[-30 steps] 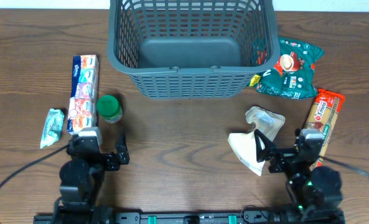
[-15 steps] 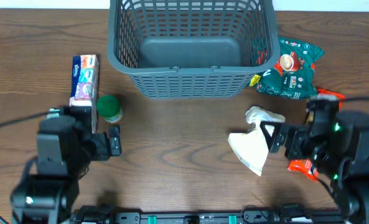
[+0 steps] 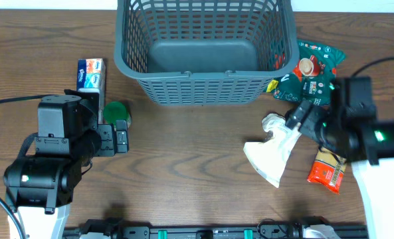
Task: Pack container
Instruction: 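Reach the right gripper to the clear plastic bag and grasp it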
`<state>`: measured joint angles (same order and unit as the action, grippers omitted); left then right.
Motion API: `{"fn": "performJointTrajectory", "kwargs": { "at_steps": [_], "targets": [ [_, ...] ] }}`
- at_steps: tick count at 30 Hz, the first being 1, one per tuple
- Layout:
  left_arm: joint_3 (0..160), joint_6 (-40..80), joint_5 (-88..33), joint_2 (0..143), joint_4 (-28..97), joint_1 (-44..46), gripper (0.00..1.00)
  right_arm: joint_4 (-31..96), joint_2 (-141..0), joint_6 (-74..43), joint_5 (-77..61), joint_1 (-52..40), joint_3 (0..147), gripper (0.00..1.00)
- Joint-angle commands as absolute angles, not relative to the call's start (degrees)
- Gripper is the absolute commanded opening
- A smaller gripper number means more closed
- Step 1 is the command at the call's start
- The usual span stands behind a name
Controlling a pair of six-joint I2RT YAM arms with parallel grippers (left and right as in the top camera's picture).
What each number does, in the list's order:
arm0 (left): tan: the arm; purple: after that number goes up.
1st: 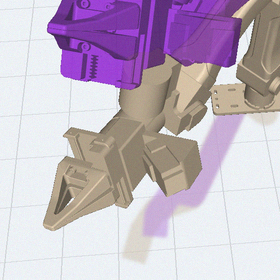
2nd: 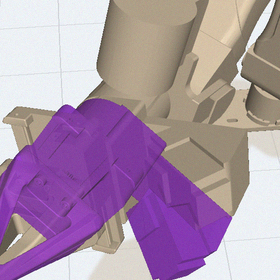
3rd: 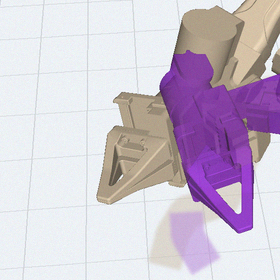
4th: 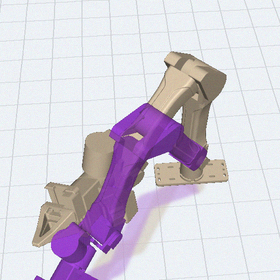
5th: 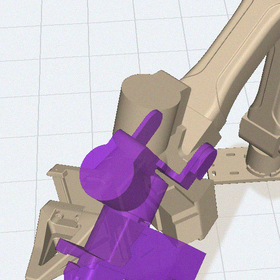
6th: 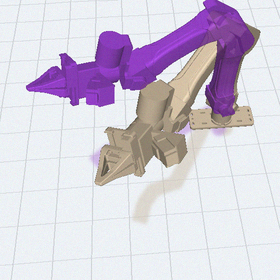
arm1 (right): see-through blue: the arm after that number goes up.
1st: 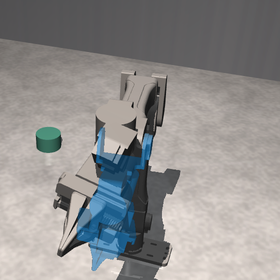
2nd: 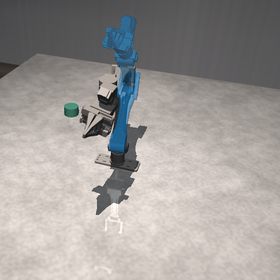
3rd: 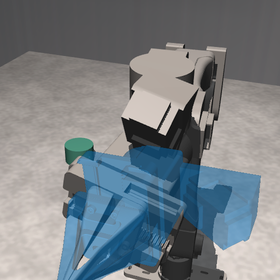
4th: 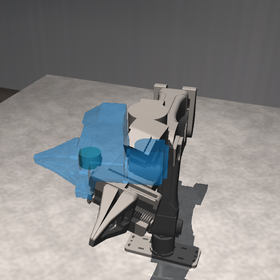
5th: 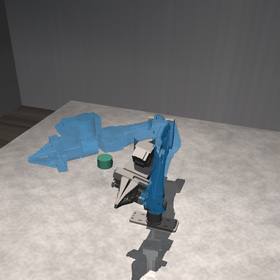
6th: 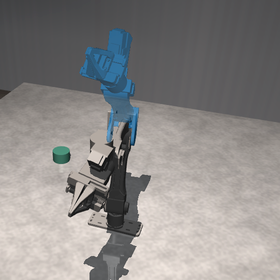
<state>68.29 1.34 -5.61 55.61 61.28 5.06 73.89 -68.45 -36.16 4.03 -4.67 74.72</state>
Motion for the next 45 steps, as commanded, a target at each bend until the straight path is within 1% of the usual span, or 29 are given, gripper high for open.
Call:
{"fn": "performJointTrajectory", "kwargs": {
  "at_steps": [1, 6, 9, 12, 17, 21, 27, 29, 31, 37, 38, 40, 41, 42, 43, 45],
  "targets": [
    [69.6, 0.4, -4.3, 55.7, 61.4, 5.3, 0.98, 73.2, -73.2, -43.9, 7.3, -4.2, 74.1, 0.99],
    [69.6, 0.4, -2.3, 55.7, 61.4, 5.3, 0.98, 66.6, -77.1, -45.8, 6.9, -4.1, 66.6, 0.99],
    [69.6, 0.4, -2.3, 55.7, 61.4, 5.3, 0.99, 57.9, -77.1, -46.3, 2.9, -4.2, 58.2, 0.99],
    [69.6, 0.4, -2.3, 55.7, 61.1, 5.3, 0.98, 49.8, -77.1, -46.3, 1.8, -4.2, 50.6, 0.99],
    [69.6, 0.4, -2.3, 55.7, 61.2, 5.3, 0.98, 40.2, -77.3, -46.0, 1.7, -4.2, 42.0, 0.99],
    [69.6, 0.4, -2.3, 55.7, 61.3, 5.3, 0.98, 33.0, -77.5, -43.8, 1.7, -4.2, 37.0, 0.99],
    [69.6, 0.4, -2.3, 55.7, 61.3, 5.3, 0.98, 25.5, -79.9, -42.6, 1.8, -4.2, 33.4, 0.99],
    [69.6, 0.4, -2.3, 55.7, 61.2, 5.3, 0.98, 23.9, -81.5, -42.6, 2.3, -4.2, 32.9, 0.97],
    [69.6, 0.4, -2.3, 55.7, 61.2, 5.3, 0.98, 22.9, -83.4, -42.6, 2.4, -4.2, 32.9, 0.91],
    [69.6, 0.4, -2.3, 55.7, 61.3, 5.3, 0.98, 21.4, -89.1, -42.6, 2.3, -4.2, 32.9, 0.58],
    [69.6, 0.4, -2.3, 55.7, 61.3, 5.3, 0.98, 21.4, -89.4, -42.6, 2.3, -4.2, 32.9, 0.51],
    [69.6, 0.4, -2.3, 55.7, 61.2, 5.3, 0.98, 21.4, -89.6, -42.6, 2.3, -4.2, 32.9, 0.32],
    [69.6, 0.4, -2.3, 55.7, 61.2, 5.3, 0.98, 21.3, -89.5, -42.6, 2.3, -4.2, 32.9, 0.22],
    [69.6, 0.4, -2.3, 55.7, 61.2, 5.3, 0.99, 21.2, -89.5, -42.6, 2.3, -4.2, 32.9, 0.08],
    [69.6, 0.4, -2.3, 55.7, 61.2, 5.3, 0.98, 21.0, -89.5, -42.6, 2.3, -4.2, 32.9, 0.01],
    [69.6, 0.4, -2.3, 55.7, 61.2, 5.3, 0.98, 21.0, -89.3, -41.8, 0.9, -4.2, 33.2, 0.01]
  ]
}}
